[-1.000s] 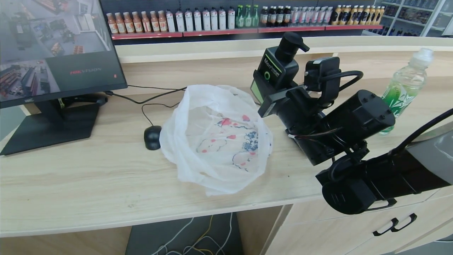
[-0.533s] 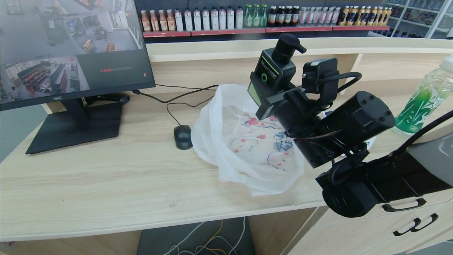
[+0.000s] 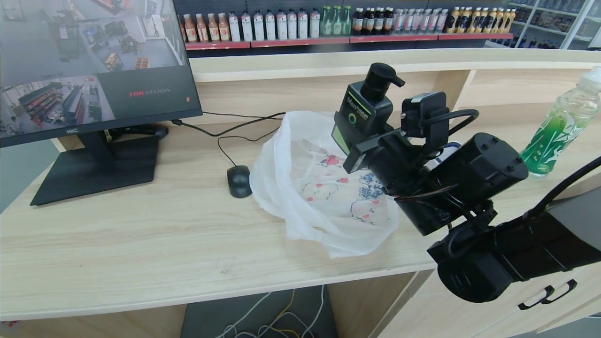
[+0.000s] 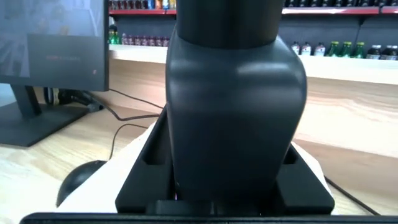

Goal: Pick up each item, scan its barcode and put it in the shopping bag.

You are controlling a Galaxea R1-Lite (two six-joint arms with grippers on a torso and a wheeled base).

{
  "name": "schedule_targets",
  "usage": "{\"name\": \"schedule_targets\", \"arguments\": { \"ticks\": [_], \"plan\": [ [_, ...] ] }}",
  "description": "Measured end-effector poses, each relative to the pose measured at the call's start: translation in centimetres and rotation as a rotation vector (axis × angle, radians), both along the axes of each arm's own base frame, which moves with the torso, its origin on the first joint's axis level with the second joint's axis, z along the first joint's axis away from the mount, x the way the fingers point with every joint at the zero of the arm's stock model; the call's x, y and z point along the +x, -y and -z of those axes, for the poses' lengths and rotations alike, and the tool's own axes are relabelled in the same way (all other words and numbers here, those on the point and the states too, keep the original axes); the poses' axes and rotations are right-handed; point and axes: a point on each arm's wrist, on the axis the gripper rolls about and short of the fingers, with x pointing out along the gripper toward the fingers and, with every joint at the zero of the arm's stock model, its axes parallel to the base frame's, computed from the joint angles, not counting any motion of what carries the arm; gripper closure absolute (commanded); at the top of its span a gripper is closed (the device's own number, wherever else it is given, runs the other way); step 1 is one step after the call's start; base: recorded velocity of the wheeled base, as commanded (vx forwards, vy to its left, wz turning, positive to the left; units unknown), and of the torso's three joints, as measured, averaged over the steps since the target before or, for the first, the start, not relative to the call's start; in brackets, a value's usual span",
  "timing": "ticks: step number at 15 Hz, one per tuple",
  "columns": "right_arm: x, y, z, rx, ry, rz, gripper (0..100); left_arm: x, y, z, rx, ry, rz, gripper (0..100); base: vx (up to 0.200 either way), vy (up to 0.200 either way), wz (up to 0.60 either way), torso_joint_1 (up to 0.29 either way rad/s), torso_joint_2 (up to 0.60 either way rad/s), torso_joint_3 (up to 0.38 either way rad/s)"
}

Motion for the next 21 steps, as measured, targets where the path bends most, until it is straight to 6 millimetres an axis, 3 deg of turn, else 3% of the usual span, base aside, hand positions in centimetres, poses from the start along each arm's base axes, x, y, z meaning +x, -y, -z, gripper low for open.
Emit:
{"name": "schedule_targets", "arguments": {
  "ticks": [15, 21],
  "plan": [
    [3.3, -2.2, 1.8, -0.159, -0.160, 0.017, 100, 0.0, 0.0, 0.0, 0.000, 0.000, 0.000, 0, 0.000, 0.000, 0.00, 0.000, 0.00, 0.000],
    [4.8, -3.4, 4.7, -0.194, -0.209, 0.016, 100, 0.0, 0.0, 0.0, 0.000, 0.001, 0.000, 0, 0.000, 0.000, 0.00, 0.000, 0.00, 0.000]
  ]
}}
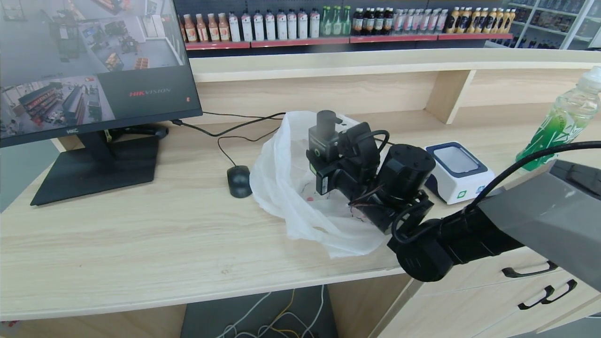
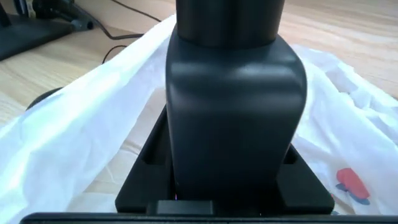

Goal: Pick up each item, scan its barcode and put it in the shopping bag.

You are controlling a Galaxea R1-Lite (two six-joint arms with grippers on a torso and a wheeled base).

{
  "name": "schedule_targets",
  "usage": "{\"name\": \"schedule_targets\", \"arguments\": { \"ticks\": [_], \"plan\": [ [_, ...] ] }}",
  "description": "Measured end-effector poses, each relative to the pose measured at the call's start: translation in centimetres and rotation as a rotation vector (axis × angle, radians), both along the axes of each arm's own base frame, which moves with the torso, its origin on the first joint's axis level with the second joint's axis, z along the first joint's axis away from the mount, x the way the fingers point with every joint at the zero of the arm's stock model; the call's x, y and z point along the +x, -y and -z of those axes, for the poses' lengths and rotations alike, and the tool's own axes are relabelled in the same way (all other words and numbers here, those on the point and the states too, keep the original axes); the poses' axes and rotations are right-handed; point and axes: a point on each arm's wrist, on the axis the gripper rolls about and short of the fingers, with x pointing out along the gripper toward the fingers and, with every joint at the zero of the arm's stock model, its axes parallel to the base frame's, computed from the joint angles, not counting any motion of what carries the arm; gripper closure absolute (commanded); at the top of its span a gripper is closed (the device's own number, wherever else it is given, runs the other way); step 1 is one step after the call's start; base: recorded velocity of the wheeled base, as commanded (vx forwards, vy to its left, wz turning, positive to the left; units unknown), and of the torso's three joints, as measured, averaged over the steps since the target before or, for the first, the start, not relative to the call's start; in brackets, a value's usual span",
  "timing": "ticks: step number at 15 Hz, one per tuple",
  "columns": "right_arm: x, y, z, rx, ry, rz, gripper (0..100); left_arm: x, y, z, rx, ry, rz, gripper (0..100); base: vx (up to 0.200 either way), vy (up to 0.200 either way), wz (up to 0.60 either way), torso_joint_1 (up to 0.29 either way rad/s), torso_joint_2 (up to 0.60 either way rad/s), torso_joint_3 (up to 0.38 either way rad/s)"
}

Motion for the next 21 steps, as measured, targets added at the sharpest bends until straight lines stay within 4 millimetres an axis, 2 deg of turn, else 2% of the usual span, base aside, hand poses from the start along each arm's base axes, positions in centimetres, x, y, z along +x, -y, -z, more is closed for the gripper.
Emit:
{"name": "schedule_targets", "arguments": {
  "ticks": [13, 20, 21],
  "plan": [
    [1.0, -0.7, 3.2, -0.025, -0.063, -0.005, 100, 0.0, 0.0, 0.0, 0.000, 0.000, 0.000, 0, 0.000, 0.000, 0.00, 0.000, 0.00, 0.000],
    [1.2, -0.8, 3.6, -0.021, -0.078, -0.007, 100, 0.0, 0.0, 0.0, 0.000, 0.000, 0.000, 0, 0.000, 0.000, 0.00, 0.000, 0.00, 0.000],
    [1.2, -0.8, 3.6, -0.022, -0.080, -0.006, 0, 0.0, 0.0, 0.0, 0.000, 0.000, 0.000, 0, 0.000, 0.000, 0.00, 0.000, 0.00, 0.000]
  ]
}}
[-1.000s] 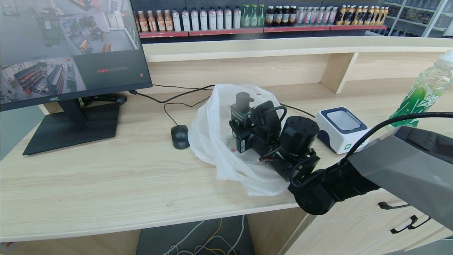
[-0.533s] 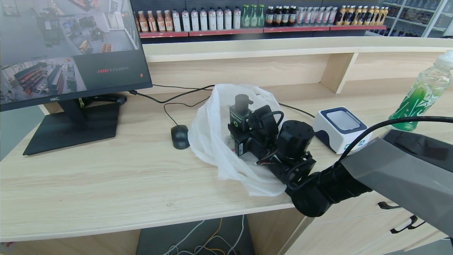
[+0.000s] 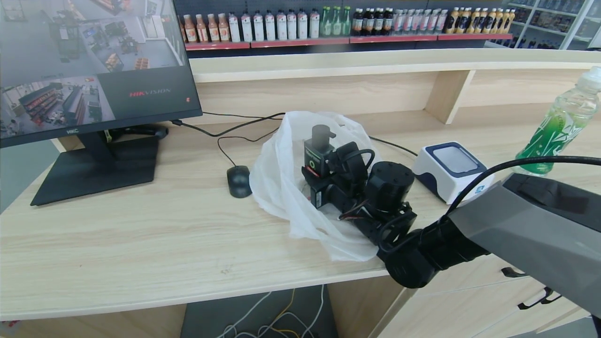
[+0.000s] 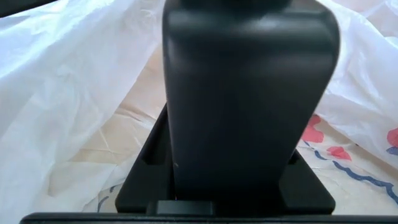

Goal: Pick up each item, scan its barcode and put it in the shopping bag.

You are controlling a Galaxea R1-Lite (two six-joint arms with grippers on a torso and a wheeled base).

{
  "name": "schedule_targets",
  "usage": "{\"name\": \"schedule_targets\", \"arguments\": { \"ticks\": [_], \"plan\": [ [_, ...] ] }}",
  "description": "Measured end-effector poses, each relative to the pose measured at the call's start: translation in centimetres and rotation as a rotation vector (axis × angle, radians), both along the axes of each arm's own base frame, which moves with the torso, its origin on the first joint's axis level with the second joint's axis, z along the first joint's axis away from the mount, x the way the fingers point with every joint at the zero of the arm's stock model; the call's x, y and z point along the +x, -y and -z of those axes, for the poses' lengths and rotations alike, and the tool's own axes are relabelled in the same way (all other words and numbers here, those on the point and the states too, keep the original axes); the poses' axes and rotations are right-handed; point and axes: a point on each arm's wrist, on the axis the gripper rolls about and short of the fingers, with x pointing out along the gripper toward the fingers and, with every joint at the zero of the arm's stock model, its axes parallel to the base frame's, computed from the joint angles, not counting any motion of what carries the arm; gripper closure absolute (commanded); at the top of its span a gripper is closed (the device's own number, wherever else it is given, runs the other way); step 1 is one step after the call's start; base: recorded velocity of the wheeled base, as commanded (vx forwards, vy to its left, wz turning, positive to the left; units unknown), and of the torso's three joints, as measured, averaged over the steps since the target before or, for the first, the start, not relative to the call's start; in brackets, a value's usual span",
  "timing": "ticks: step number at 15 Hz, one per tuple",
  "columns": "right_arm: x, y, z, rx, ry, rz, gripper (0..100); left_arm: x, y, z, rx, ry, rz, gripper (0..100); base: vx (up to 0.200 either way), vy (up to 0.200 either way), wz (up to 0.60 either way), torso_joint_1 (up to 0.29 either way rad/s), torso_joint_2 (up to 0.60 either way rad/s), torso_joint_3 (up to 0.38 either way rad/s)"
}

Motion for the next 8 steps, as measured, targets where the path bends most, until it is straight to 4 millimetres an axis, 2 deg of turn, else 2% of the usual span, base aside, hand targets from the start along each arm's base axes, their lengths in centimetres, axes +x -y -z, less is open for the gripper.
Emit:
{"name": "schedule_targets", "arguments": {
  "ticks": [8],
  "plan": [
    [-0.16, 0.21, -0.94, 0.020, 0.020, 0.003, 0, 0.00, 0.00, 0.00, 0.000, 0.000, 0.000, 0, 0.000, 0.000, 0.00, 0.000, 0.00, 0.000]
  ]
}}
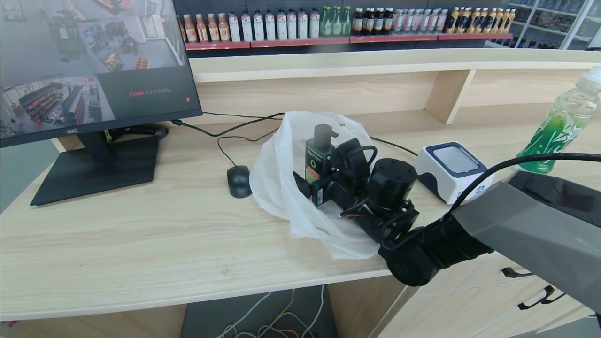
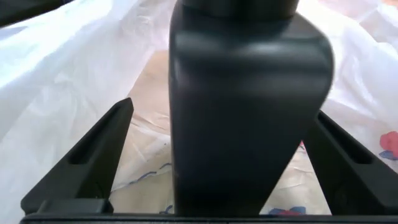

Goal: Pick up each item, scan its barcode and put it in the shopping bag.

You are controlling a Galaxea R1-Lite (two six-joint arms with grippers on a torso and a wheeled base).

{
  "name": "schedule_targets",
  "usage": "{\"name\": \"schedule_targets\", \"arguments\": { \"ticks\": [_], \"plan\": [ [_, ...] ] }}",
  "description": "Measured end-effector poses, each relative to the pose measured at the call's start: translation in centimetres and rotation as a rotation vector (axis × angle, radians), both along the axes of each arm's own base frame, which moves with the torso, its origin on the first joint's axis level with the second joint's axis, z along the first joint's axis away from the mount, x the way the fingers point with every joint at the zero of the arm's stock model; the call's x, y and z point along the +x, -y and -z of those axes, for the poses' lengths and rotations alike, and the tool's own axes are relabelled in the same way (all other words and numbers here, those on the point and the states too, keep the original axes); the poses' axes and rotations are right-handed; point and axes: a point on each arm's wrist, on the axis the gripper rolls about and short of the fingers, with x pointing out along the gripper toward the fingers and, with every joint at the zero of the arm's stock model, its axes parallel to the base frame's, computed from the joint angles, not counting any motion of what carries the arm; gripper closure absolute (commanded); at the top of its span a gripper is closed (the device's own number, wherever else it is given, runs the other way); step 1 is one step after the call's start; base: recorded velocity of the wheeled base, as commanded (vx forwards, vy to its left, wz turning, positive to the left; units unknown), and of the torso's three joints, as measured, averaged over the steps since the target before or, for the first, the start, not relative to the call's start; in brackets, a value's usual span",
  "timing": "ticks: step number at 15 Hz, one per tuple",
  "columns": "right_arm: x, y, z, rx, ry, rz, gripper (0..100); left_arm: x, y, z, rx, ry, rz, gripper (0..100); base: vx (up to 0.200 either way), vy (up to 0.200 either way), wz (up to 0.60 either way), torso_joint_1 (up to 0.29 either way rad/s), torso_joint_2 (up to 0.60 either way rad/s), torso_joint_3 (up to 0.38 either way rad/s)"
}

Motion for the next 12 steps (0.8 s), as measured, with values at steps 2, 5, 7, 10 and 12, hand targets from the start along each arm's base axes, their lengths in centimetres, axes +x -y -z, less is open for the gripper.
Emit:
{"name": "schedule_targets", "arguments": {
  "ticks": [2, 5, 7, 10, 12],
  "plan": [
    [-0.5, 0.3, -0.8, 0.013, 0.008, 0.000, 0, 0.0, 0.0, 0.0, 0.000, 0.000, 0.000, 0, 0.000, 0.000, 0.00, 0.000, 0.00, 0.000],
    [-1.8, 1.3, -1.8, 0.025, 0.024, 0.001, 0, 0.0, 0.0, 0.0, 0.000, 0.000, 0.000, 0, 0.000, 0.000, 0.00, 0.000, 0.00, 0.000],
    [-2.9, 2.0, -2.8, 0.037, 0.039, 0.000, 0, 0.0, 0.0, 0.0, 0.000, 0.000, 0.000, 0, 0.000, 0.000, 0.00, 0.000, 0.00, 0.000],
    [-4.5, 3.2, -3.7, 0.041, 0.039, -0.001, 0, 0.0, 0.0, 0.0, 0.000, 0.000, 0.000, 0, 0.000, 0.000, 0.00, 0.000, 0.00, 0.000],
    [-6.0, 4.3, -3.9, 0.070, 0.073, -0.002, 0, 0.0, 0.0, 0.0, 0.001, 0.000, 0.000, 0, 0.000, 0.000, 0.00, 0.000, 0.00, 0.000]
  ]
}}
